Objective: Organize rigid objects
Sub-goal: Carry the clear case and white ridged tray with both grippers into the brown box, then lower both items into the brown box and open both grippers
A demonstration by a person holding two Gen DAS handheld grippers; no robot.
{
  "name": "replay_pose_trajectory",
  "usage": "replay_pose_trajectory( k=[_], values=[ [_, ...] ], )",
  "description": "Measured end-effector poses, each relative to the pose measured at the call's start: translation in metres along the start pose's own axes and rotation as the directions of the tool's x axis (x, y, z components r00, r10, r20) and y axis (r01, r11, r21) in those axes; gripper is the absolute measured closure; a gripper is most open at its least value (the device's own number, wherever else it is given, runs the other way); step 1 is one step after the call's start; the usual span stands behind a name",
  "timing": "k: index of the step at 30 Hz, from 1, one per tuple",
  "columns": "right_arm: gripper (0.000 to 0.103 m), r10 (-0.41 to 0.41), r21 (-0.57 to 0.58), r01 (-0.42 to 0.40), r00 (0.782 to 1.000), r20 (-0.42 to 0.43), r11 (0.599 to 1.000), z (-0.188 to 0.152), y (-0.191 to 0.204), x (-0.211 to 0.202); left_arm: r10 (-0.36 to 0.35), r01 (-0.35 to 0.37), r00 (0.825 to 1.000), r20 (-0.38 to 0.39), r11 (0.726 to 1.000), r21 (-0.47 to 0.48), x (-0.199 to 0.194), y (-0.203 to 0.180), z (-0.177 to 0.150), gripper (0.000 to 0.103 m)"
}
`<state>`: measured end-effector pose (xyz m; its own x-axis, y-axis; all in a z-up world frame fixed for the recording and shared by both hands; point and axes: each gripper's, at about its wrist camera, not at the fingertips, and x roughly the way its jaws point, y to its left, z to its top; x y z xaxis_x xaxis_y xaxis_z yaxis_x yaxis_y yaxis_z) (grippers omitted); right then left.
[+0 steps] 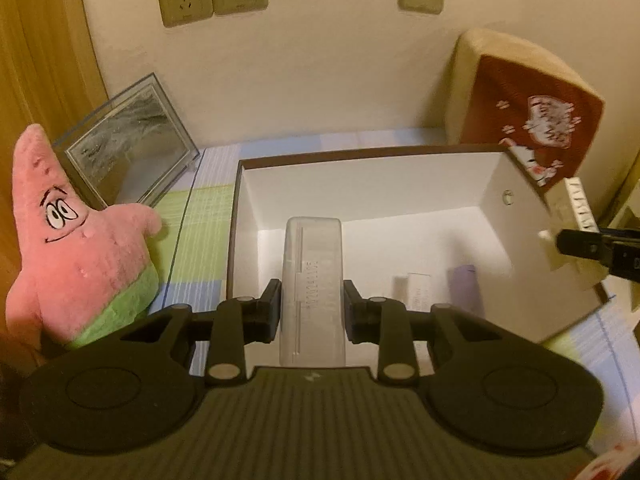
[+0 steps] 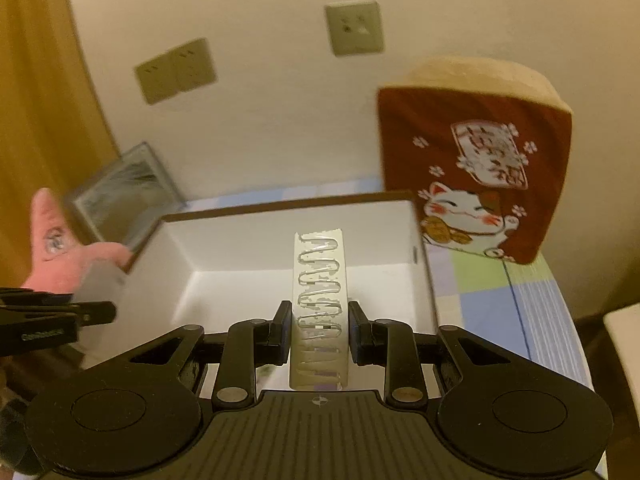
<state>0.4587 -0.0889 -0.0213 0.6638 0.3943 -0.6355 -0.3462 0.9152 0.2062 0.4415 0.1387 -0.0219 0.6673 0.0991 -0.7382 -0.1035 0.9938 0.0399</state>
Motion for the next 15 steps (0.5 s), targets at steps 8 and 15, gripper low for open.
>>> replay_pose_trajectory(
  k=[8, 15],
  values=[
    [0.075, -0.054, -0.013, 0.053, 0.992, -0.112, 0.998, -0.007, -0.010, 0.043, 0.015, -0.014, 0.997, -0.078, 1.000, 0.022, 0.042, 0.003, 0.005, 0.075],
    [0.075, -0.094, -0.044, 0.088, 0.983, -0.159, 0.995, -0.013, -0.013, 0.062, 0.017, -0.011, 0.992, -0.129, 0.999, 0.041, 0.067, -0.001, 0.001, 0.075]
  ],
)
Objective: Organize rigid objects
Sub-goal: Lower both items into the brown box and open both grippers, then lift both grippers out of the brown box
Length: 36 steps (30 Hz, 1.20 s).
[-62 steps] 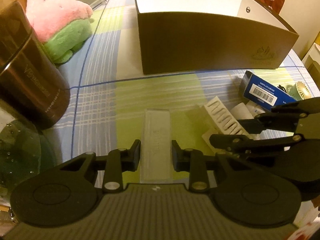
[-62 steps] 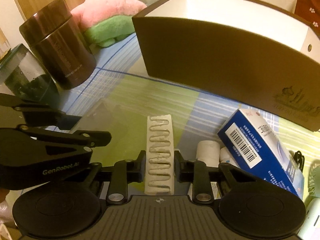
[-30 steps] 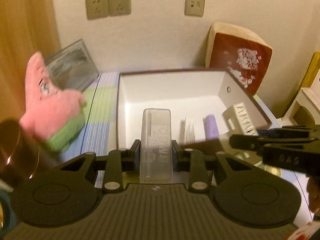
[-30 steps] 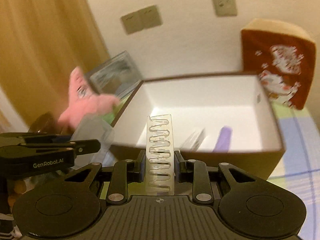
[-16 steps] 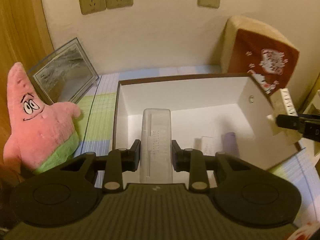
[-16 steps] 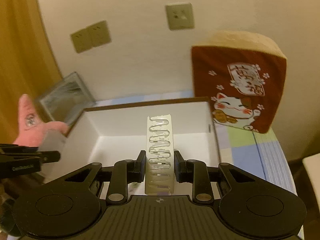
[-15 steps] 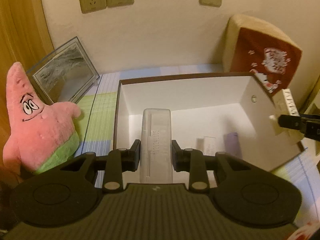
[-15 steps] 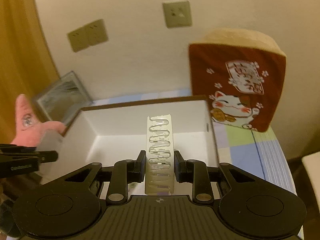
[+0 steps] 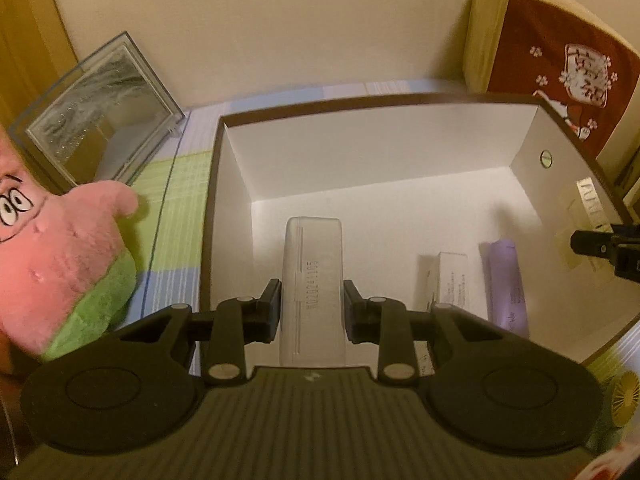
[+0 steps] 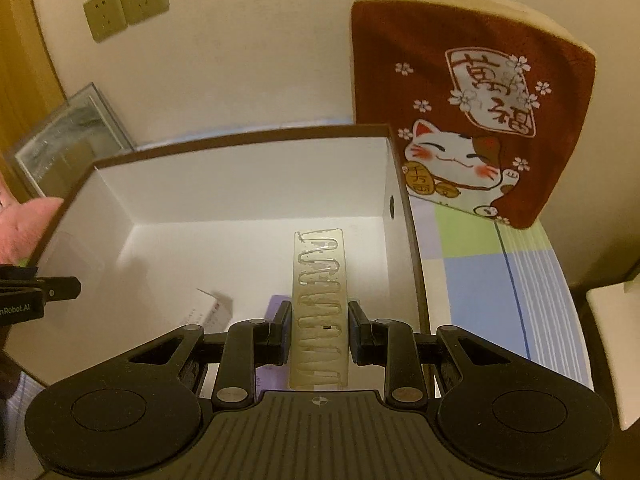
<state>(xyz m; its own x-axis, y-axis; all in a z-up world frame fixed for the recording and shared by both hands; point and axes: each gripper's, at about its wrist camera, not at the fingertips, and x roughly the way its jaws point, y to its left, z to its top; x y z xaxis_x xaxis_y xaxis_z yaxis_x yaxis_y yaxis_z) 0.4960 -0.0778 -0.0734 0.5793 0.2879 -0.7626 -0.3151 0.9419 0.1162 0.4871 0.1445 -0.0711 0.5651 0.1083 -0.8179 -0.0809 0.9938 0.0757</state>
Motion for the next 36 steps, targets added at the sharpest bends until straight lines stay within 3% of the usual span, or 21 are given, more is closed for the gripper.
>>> replay_pose_trajectory(
  k=[7, 10, 12, 14, 16, 19, 36],
  values=[
    [0.075, -0.019, -0.019, 0.019, 1.000, 0.005, 1.000, 0.007, -0.002, 0.006, -0.010, 0.010, 1.000, 0.001, 1.000, 0.008, 0.011, -0.003, 0.006, 0.075],
    [0.074, -0.014, -0.017, 0.014, 1.000, 0.025, 1.000, 0.011, -0.002, 0.005, -0.019, 0.019, 1.000, 0.021, 1.000, 0.017, 0.011, -0.005, 0.009, 0.063],
    [0.071, 0.000, -0.015, 0.000, 1.000, 0.026, 1.000, 0.014, -0.003, 0.004, -0.030, 0.029, 0.999, 0.038, 0.999, 0.031, 0.008, -0.007, 0.010, 0.055],
    [0.056, 0.017, -0.006, -0.017, 0.999, 0.039, 1.000, 0.015, -0.005, -0.001, -0.031, 0.030, 0.999, 0.044, 0.999, 0.032, 0.005, -0.007, 0.012, 0.048],
    [0.048, 0.021, 0.005, -0.021, 0.998, 0.057, 1.000, 0.015, -0.006, -0.008, -0.046, 0.045, 0.998, 0.048, 0.999, 0.026, 0.001, -0.006, 0.013, 0.048],
    [0.046, 0.039, 0.012, -0.040, 0.997, 0.067, 0.999, 0.015, -0.008, -0.017, -0.056, 0.055, 0.997, 0.051, 0.998, 0.014, -0.005, -0.002, 0.012, 0.048],
    [0.044, 0.101, 0.130, -0.115, 0.989, 0.111, 0.985, -0.012, -0.031, -0.081, -0.064, 0.071, 0.993, 0.098, 0.995, -0.065, -0.070, 0.030, -0.003, 0.048]
  ],
)
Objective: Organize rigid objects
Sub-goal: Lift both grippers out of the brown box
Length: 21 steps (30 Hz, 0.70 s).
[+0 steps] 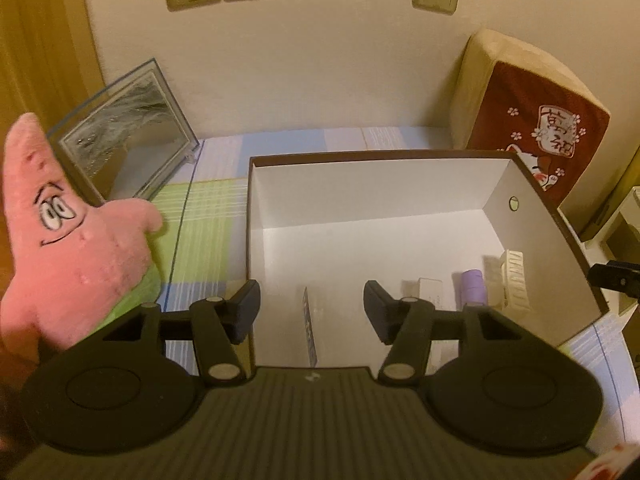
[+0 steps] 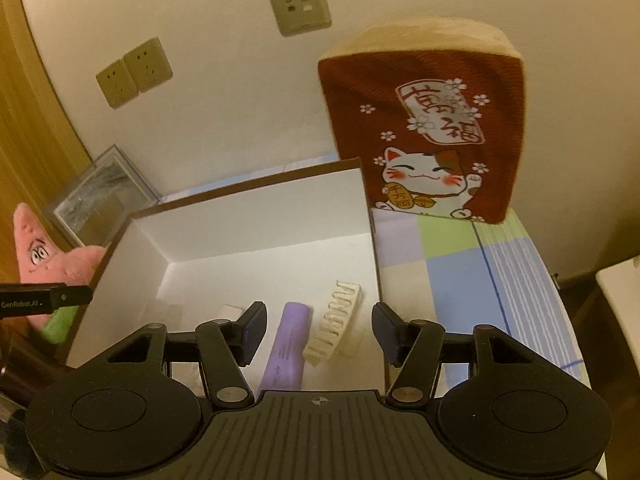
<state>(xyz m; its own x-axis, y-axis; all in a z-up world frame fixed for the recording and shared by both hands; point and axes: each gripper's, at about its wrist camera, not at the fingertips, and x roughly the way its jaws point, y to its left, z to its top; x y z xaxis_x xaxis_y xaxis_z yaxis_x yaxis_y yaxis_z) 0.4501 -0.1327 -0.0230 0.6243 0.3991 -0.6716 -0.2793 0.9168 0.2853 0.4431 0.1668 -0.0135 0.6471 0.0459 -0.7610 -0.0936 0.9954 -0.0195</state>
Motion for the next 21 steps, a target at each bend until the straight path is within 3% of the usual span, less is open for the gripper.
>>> replay_pose_trajectory(
  k=[21],
  values=[
    [0.044, 0.017, 0.066, -0.018, 1.000, 0.021, 0.998, -0.048, -0.015, -0.080, -0.053, 0.054, 0.998, 0.023, 0.998, -0.020, -0.077, -0.025, -0.063, 0.048]
  ],
)
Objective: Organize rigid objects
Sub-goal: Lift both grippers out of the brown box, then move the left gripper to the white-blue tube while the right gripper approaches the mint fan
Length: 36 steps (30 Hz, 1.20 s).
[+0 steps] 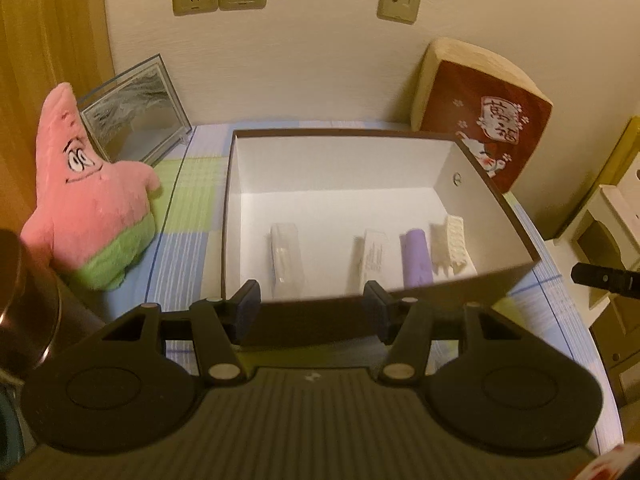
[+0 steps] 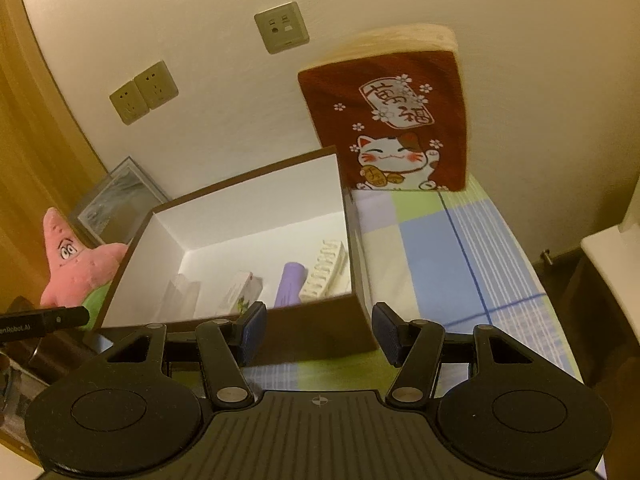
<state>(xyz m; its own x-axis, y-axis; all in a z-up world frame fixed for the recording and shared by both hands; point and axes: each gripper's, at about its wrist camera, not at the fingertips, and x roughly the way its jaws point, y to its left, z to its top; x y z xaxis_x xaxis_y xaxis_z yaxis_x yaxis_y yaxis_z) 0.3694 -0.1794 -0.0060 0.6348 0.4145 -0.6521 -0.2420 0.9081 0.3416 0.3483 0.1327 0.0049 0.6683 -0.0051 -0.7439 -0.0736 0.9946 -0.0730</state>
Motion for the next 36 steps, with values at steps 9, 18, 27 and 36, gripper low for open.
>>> replay_pose_trajectory(
  k=[9, 18, 27, 36],
  values=[
    [0.044, 0.000, 0.012, 0.000, 1.000, -0.027, 1.000, -0.031, -0.008, -0.026, -0.007, 0.007, 0.999, -0.039, 1.000, 0.004, -0.021, -0.013, -0.040, 0.049],
    [0.044, -0.003, 0.020, 0.005, 0.996, -0.093, 1.000, -0.069, -0.013, -0.042, -0.014, 0.015, 0.997, -0.078, 1.000, 0.001, -0.036, -0.026, -0.082, 0.049],
    [0.044, -0.006, 0.014, 0.008, 0.986, -0.165, 1.000, -0.104, -0.015, -0.049, -0.040, 0.040, 0.991, -0.124, 0.999, -0.002, -0.040, -0.042, -0.114, 0.049],
    [0.044, -0.012, 0.009, 0.014, 0.974, -0.225, 1.000, -0.126, -0.019, -0.046, -0.071, 0.075, 0.984, -0.166, 0.997, 0.020, -0.032, -0.063, -0.136, 0.049]
  ],
)
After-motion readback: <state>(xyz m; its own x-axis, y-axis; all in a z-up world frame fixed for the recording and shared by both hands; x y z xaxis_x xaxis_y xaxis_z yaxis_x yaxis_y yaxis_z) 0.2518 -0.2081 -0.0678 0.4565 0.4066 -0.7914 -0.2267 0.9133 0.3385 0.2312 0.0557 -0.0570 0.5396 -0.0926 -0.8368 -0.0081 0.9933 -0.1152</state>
